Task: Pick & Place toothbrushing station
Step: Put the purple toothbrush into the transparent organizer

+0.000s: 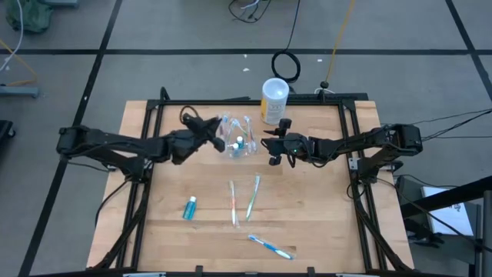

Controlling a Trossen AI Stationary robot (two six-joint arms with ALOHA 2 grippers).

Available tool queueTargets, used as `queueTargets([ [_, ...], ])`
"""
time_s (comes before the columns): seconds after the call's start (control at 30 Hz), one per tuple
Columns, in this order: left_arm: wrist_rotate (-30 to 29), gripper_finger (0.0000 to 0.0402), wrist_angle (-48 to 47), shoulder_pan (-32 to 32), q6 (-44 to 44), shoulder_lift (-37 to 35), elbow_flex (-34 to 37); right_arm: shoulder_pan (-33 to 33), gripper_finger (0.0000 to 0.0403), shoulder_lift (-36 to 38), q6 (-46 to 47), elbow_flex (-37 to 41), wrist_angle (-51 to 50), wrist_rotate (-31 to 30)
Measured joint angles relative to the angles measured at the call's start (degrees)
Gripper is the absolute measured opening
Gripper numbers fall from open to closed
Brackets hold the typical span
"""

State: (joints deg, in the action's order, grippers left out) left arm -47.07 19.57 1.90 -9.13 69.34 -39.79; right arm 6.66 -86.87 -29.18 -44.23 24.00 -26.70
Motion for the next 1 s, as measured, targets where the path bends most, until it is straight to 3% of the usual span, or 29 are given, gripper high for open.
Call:
queueTargets([
  [0.23, -2.93, 0.0026, 1.60, 1.20, -1.95, 9.04, 0.04, 0.00, 0.0146, 0.00, 2.15, -0.01, 0.02, 0.00],
  [0.4, -0.71, 0.0026, 1.56, 1.11, -3.87, 12.05, 0.04, 0.06, 0.0146, 0.00, 10.75, 0.00, 2.35, 0.00],
  [0.77, -1.13, 0.0082, -8.74, 1.15, -10.06, 12.17, 0.04, 0.09, 0.0146, 0.00, 16.26, 0.00, 4.47, 0.02],
  [1.0, -0.90, 0.0077, -15.34, 1.13, -16.48, 12.20, 0.07, 0.09, 0.0146, 0.00, 19.53, 0.00, 4.20, 0.03],
])
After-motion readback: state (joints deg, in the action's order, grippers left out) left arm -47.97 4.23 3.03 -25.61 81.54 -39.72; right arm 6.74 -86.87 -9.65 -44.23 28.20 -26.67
